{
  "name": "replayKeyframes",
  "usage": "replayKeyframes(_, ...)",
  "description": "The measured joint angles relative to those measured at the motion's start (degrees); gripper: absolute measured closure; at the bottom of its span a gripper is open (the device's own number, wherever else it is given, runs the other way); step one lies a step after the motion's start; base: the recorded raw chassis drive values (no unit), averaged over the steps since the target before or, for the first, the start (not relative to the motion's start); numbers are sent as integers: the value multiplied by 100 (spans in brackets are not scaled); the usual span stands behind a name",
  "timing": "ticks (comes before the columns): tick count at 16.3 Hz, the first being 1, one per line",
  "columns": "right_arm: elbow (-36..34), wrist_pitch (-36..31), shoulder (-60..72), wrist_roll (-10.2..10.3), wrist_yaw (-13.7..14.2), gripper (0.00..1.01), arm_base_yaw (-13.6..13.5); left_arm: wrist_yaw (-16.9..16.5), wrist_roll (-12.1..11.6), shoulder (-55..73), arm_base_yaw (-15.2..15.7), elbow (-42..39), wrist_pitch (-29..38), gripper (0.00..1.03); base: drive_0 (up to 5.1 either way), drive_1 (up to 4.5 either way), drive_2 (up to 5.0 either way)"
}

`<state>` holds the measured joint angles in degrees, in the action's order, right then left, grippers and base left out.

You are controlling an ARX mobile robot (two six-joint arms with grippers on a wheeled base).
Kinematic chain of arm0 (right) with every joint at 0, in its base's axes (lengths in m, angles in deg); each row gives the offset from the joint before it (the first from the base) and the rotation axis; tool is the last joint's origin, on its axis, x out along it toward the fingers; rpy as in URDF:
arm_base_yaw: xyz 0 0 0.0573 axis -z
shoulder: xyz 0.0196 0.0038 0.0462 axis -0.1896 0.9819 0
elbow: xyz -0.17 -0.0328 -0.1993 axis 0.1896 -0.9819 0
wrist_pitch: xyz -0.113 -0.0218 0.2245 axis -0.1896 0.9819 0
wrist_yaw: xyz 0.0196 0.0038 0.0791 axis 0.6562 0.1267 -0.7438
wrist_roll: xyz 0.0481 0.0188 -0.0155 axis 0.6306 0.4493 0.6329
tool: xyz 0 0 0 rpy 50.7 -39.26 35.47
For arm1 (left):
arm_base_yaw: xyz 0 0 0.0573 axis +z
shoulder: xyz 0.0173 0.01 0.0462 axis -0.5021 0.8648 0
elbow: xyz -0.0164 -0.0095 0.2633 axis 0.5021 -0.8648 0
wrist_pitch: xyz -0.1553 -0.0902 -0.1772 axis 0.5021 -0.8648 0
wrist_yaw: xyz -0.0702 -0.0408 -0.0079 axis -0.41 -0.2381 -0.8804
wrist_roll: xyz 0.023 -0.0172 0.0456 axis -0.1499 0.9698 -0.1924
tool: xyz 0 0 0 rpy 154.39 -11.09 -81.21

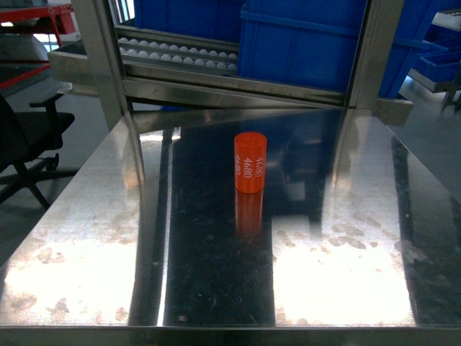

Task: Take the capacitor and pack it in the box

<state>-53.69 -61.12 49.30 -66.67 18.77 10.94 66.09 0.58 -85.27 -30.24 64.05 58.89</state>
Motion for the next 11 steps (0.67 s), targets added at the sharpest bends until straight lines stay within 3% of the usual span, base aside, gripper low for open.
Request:
replayKeyframes(6,0,0,0,0,0,3,0,-2,-2,0,0,0,0,5,0,0,0)
replayKeyframes(7,0,-2,0,0,0,3,0,332,136,114,-133,17,-66,5,0,0,0)
replayKeyframes(8,0,-2,0,0,2,3,0,966,472,1019,-654,39,772,5,0,0,0)
replayKeyframes(9,0,-2,0,0,0,3,0,1246,623,2218,-1115,118,1836,5,0,0,0)
replayKeyframes(11,0,-2,0,2,0,3,0,1274,605,5123,-1840,782,4437,5,0,0,0)
